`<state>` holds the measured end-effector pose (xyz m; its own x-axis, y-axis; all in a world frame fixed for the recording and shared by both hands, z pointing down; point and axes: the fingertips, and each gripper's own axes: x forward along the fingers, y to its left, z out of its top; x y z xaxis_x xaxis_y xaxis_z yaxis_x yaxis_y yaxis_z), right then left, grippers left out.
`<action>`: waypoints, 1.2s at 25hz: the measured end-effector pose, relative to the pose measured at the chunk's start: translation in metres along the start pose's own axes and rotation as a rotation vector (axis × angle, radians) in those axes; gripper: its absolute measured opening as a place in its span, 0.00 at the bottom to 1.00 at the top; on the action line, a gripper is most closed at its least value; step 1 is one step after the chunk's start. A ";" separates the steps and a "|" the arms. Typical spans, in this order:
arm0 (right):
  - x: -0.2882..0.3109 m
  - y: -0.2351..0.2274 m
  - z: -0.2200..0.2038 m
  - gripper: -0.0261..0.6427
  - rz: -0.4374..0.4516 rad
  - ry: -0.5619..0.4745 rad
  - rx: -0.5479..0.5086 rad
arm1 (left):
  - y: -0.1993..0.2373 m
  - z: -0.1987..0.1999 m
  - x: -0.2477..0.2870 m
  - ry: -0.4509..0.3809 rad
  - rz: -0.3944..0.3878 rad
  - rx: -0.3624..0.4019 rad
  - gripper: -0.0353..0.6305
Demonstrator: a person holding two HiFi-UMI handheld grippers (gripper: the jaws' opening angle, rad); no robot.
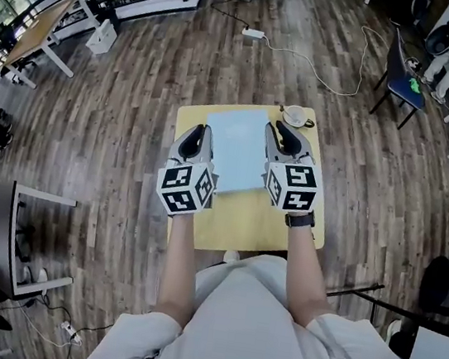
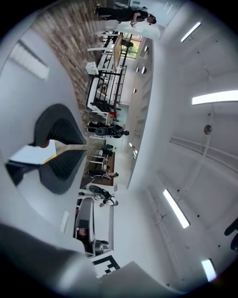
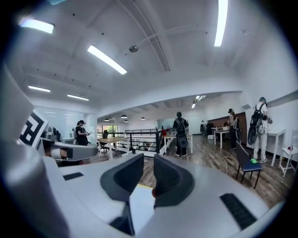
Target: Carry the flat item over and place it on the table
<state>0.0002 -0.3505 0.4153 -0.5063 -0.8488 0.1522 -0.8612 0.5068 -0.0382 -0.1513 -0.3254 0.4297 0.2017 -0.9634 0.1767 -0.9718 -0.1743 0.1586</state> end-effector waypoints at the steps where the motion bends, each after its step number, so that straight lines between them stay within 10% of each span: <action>1: -0.005 0.004 0.005 0.15 -0.004 -0.014 -0.008 | -0.003 0.003 -0.005 -0.010 0.002 0.016 0.12; 30: -0.034 0.035 0.047 0.06 -0.104 -0.162 -0.070 | -0.029 0.040 -0.032 -0.132 -0.013 0.154 0.07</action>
<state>-0.0145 -0.3108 0.3620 -0.4198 -0.9076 -0.0090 -0.9070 0.4192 0.0395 -0.1340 -0.2979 0.3810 0.2066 -0.9774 0.0446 -0.9784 -0.2065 0.0081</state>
